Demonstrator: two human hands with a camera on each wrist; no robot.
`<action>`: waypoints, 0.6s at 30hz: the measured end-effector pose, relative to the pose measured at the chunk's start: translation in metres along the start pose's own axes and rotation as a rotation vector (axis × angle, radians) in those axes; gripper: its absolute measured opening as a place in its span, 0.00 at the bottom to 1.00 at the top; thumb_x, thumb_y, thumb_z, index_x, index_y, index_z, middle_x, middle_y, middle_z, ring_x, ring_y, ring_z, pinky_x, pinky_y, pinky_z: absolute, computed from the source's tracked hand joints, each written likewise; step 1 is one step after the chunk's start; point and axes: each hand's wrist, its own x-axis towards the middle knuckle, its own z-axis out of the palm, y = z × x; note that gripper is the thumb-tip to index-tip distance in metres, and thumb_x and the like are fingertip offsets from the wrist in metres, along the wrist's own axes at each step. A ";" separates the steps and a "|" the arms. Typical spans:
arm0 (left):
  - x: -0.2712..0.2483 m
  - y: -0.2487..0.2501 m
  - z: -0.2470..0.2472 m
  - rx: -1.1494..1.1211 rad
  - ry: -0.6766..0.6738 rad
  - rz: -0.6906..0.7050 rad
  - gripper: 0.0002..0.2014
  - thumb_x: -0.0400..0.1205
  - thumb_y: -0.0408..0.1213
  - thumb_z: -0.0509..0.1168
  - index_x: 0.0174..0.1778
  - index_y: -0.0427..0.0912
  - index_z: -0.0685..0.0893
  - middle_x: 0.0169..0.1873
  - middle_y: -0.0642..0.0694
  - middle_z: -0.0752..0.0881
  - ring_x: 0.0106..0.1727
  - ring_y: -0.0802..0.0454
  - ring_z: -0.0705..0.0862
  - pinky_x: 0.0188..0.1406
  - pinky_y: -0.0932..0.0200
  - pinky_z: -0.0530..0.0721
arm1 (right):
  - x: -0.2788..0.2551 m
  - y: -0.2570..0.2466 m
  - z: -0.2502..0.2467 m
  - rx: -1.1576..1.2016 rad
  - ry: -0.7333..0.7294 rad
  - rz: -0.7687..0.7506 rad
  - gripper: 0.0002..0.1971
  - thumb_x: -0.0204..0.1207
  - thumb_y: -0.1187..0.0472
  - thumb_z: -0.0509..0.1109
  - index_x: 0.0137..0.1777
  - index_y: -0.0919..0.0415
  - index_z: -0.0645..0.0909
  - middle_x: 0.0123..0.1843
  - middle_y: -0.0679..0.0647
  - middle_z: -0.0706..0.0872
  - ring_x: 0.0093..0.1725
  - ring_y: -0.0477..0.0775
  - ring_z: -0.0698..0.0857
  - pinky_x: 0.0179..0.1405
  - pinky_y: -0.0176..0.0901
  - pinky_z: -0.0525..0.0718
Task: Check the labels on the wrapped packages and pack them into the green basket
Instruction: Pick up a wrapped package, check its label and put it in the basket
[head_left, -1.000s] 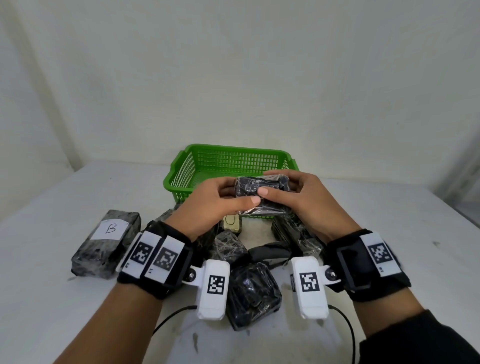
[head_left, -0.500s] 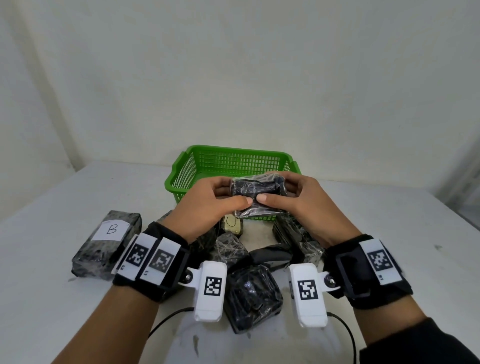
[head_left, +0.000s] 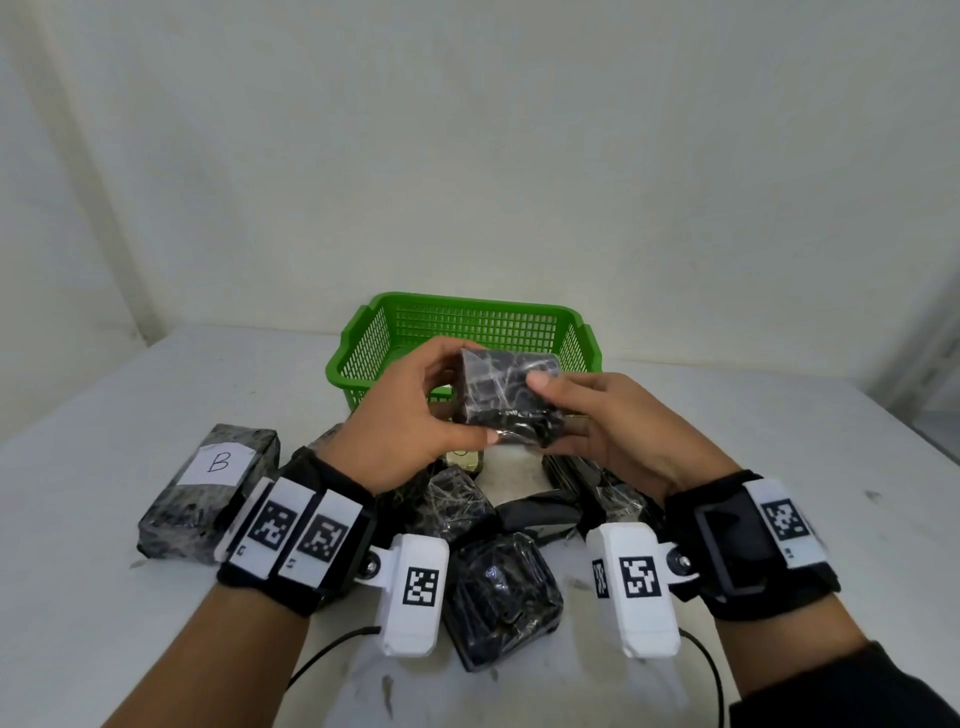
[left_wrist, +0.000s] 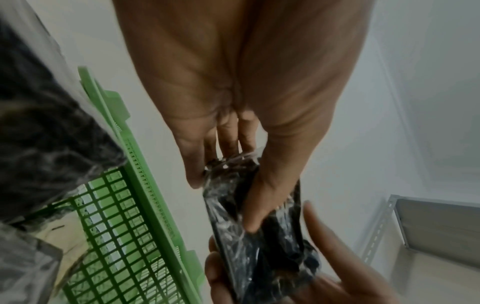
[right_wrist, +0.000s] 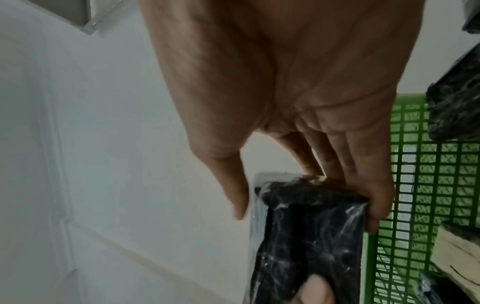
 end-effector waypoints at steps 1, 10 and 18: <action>-0.001 0.000 0.001 -0.015 -0.026 -0.015 0.37 0.63 0.32 0.86 0.67 0.50 0.80 0.62 0.54 0.88 0.66 0.60 0.85 0.65 0.56 0.86 | 0.001 0.001 0.000 0.008 0.028 -0.014 0.24 0.69 0.49 0.83 0.59 0.66 0.90 0.60 0.64 0.94 0.67 0.74 0.88 0.73 0.67 0.85; 0.000 0.005 0.006 -0.174 0.055 -0.163 0.21 0.70 0.49 0.80 0.52 0.40 0.91 0.49 0.45 0.94 0.56 0.41 0.91 0.64 0.37 0.86 | -0.002 0.004 0.005 -0.017 0.123 -0.110 0.17 0.70 0.59 0.84 0.58 0.59 0.89 0.56 0.55 0.96 0.61 0.55 0.94 0.74 0.58 0.85; -0.001 0.012 0.009 -0.170 0.040 -0.164 0.20 0.70 0.44 0.80 0.56 0.44 0.89 0.51 0.49 0.93 0.54 0.53 0.92 0.63 0.46 0.88 | -0.001 -0.002 0.007 -0.108 0.178 -0.159 0.20 0.71 0.52 0.86 0.58 0.60 0.91 0.55 0.53 0.97 0.58 0.50 0.94 0.61 0.40 0.86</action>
